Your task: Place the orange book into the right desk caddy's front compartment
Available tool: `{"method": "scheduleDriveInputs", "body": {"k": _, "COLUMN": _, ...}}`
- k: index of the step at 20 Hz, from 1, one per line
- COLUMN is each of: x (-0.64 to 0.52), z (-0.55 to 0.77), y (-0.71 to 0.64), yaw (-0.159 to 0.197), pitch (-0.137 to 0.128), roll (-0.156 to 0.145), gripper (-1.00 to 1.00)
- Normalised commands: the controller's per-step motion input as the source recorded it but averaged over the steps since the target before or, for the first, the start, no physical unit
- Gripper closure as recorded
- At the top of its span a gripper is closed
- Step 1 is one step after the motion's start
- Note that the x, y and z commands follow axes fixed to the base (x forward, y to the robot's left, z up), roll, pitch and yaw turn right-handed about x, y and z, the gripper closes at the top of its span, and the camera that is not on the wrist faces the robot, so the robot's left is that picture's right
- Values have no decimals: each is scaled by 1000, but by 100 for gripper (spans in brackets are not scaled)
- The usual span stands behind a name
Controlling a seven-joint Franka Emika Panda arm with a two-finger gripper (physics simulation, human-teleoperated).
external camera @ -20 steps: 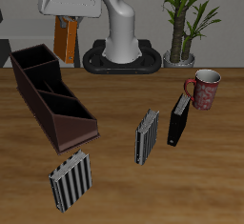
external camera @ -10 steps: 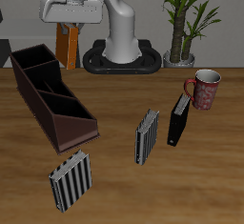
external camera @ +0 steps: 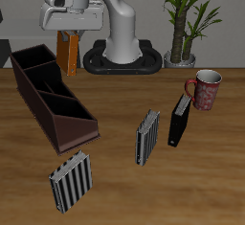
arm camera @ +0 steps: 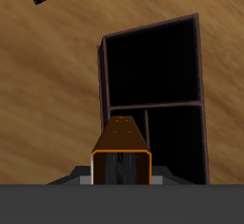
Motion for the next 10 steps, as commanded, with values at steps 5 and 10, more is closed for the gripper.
{"method": "scheduleDriveInputs", "body": {"k": 5, "x": 67, "z": -128, "y": -63, "yaw": -29, "pitch": 29, "roll": -12, "gripper": 100}}
{"method": "scheduleDriveInputs", "body": {"k": 10, "x": 8, "z": -117, "y": -15, "yaw": -3, "pitch": 8, "roll": -1, "gripper": 100}}
